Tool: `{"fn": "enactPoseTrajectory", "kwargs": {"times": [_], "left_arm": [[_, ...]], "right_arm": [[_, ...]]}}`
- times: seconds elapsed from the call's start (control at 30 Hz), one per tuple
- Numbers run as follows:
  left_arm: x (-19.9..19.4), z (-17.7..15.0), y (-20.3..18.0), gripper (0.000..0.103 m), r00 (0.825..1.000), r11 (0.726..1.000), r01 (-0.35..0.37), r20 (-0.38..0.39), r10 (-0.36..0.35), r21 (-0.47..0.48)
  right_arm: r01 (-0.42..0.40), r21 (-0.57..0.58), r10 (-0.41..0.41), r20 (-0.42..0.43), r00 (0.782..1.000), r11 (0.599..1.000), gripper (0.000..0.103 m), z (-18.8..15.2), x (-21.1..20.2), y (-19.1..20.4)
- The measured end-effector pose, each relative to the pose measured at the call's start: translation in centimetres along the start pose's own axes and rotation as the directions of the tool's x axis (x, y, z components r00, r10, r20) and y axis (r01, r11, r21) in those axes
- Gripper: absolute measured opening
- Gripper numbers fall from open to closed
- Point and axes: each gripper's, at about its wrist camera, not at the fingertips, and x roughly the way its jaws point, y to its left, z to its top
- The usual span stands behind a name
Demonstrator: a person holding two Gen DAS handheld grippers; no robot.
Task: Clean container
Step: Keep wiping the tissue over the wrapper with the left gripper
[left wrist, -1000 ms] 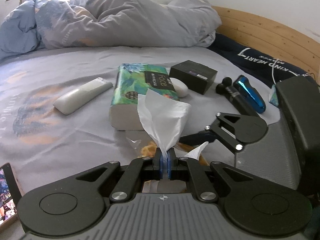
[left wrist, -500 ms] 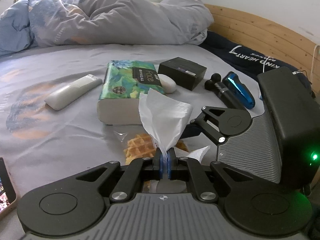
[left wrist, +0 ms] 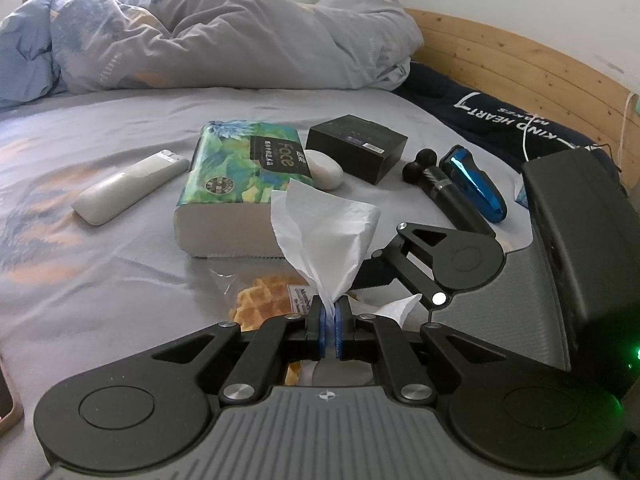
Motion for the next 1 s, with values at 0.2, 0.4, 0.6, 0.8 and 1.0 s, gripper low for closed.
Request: {"fn": "enactPoseTrajectory", "kwargs": {"times": [0.2, 0.4, 0.6, 0.8, 1.0], "left_arm": [[0.6, 0.3, 0.2, 0.008, 1.000, 1.000, -0.005, 0.006, 0.005, -0.012], [0.6, 0.3, 0.4, 0.008, 0.999, 0.999, -0.026, 0.021, 0.026, -0.019], [0.1, 0.2, 1.3, 0.008, 0.998, 0.998, -0.059, 0.032, 0.060, -0.036], [-0.4, 0.1, 1.8, 0.008, 0.997, 0.997, -0.072, 0.031, 0.073, -0.036], [-1.1, -0.2, 2.0, 0.008, 0.997, 0.997, -0.071, 0.028, 0.071, -0.030]], "right_arm": [[-0.004, -0.003, 0.004, -0.001, 1.000, 1.000, 0.103, 0.0, 0.0, -0.1], [-0.007, -0.006, 0.007, -0.001, 1.000, 1.000, 0.103, 0.0, 0.1, -0.2], [-0.011, -0.009, 0.011, -0.002, 1.000, 1.000, 0.103, 0.0, 0.1, -0.3], [-0.014, -0.011, 0.014, -0.004, 1.000, 1.000, 0.103, 0.2, 0.3, -0.3], [-0.017, -0.013, 0.017, -0.006, 1.000, 1.000, 0.103, 0.7, 0.7, -0.3]]}}
